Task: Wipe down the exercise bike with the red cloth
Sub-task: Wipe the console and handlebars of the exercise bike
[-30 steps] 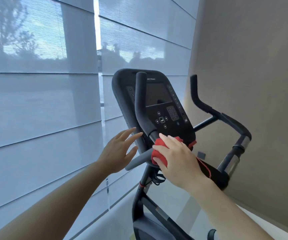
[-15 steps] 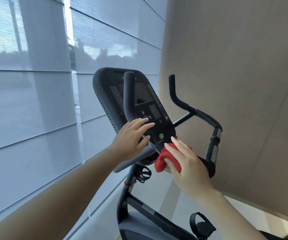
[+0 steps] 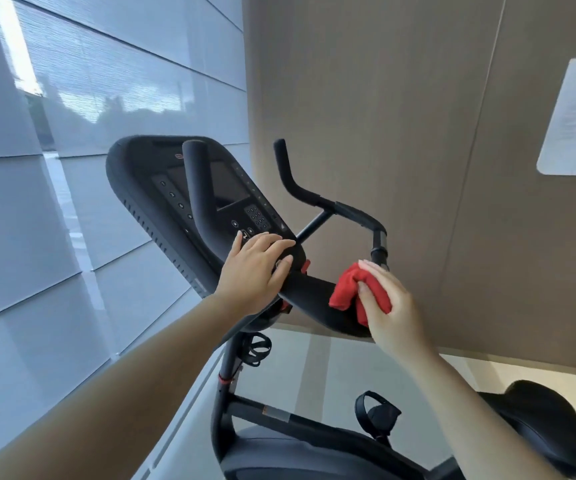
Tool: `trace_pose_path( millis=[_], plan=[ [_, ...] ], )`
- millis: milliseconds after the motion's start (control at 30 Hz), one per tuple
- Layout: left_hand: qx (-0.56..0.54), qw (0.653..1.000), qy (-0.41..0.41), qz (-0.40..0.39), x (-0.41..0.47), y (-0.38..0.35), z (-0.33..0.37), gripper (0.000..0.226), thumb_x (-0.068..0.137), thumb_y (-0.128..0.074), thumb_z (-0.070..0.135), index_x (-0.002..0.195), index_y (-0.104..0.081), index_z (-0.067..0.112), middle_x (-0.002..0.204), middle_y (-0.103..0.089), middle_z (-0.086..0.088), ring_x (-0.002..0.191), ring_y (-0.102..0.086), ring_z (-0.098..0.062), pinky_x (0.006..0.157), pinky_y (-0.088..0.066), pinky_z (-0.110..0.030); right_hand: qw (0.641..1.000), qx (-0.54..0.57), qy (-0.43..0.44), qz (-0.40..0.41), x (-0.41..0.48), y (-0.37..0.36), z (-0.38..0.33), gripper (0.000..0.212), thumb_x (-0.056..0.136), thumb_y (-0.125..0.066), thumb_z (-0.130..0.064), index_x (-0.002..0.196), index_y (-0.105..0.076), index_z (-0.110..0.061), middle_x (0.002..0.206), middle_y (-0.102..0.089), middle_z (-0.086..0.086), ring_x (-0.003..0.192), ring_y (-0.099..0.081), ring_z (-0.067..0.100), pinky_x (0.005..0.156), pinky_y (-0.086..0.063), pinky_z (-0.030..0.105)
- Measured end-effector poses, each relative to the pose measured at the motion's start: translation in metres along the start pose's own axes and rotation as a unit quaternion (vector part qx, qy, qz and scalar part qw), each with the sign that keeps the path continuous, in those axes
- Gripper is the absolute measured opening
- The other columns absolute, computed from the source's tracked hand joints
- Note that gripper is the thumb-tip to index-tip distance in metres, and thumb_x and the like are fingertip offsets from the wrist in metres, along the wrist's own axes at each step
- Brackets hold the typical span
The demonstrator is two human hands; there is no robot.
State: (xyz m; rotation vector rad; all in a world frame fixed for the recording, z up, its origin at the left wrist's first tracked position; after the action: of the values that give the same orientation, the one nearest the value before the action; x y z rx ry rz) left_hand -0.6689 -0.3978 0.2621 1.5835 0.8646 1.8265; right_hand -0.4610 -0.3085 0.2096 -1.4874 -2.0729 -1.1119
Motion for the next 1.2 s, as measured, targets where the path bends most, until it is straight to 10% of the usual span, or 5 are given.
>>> trace_pose_path(
  millis=[133, 500, 867, 1067, 1200],
  plan=[
    [-0.045, 0.999, 0.024, 0.013, 0.02, -0.007, 0.015, 0.038, 0.099, -0.033, 0.034, 0.132, -0.05, 0.026, 0.133, -0.053, 0.004, 0.131, -0.039, -0.017, 0.116, -0.009, -0.051, 0.994, -0.059, 0.063, -0.069, -0.005, -0.003, 0.006, 0.037, 0.091, -0.048, -0.042, 0.121, -0.061, -0.024, 0.123, -0.061, -0.012, 0.117, -0.052, 0.002, 0.104, -0.038, 0.024],
    [-0.039, 0.988, 0.151, -0.006, 0.058, -0.032, 0.05, 0.037, 0.099, -0.033, 0.038, 0.124, -0.056, 0.025, 0.127, -0.057, 0.0, 0.119, -0.05, -0.021, 0.104, -0.033, -0.039, 0.998, 0.014, -0.031, -0.055, 0.063, 0.032, 0.082, 0.023, 0.092, -0.054, -0.033, 0.11, -0.065, -0.024, 0.097, -0.061, -0.023, 0.094, -0.056, 0.002, 0.069, -0.035, -0.007],
    [0.052, 0.96, 0.271, 0.043, 0.046, -0.049, 0.072, 0.037, 0.097, -0.031, 0.045, 0.11, -0.063, 0.034, 0.119, -0.06, 0.013, 0.113, -0.052, -0.01, 0.077, -0.039, -0.029, 0.945, 0.081, 0.181, -0.258, 0.059, 0.03, 0.097, 0.034, 0.093, -0.041, -0.043, 0.114, -0.064, -0.029, 0.111, -0.063, -0.02, 0.11, -0.051, -0.004, 0.098, -0.034, 0.007],
    [0.067, 0.951, 0.3, 0.033, 0.049, -0.048, 0.075, 0.034, 0.096, -0.035, 0.045, 0.106, -0.065, 0.032, 0.113, -0.062, 0.012, 0.109, -0.054, -0.01, 0.085, -0.048, -0.037, 0.96, 0.068, 0.167, -0.215, 0.092, 0.03, 0.125, 0.021, 0.093, -0.05, -0.03, 0.085, -0.067, -0.021, 0.086, -0.067, -0.007, 0.088, -0.058, 0.006, 0.09, -0.048, 0.028],
    [0.078, 0.95, 0.303, 0.022, 0.053, -0.046, 0.075, 0.032, 0.097, -0.038, 0.044, 0.105, -0.066, 0.031, 0.11, -0.062, 0.011, 0.104, -0.055, -0.011, 0.083, -0.048, -0.036, 0.948, 0.103, 0.215, -0.21, 0.068, 0.018, 0.11, 0.025, 0.093, -0.043, -0.04, 0.084, -0.063, -0.028, 0.081, -0.063, -0.016, 0.081, -0.054, -0.001, 0.086, -0.044, 0.019]
  ],
)
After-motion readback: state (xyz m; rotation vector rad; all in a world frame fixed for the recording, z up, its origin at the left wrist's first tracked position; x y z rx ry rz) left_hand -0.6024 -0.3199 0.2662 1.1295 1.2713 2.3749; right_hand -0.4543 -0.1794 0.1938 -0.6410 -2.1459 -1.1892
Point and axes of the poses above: each hand's wrist, its own x-axis towards the middle knuckle, its own y-axis out of the back of the hand, z = x × y, the point moved 1 cm from there along x, towards the middle knuckle
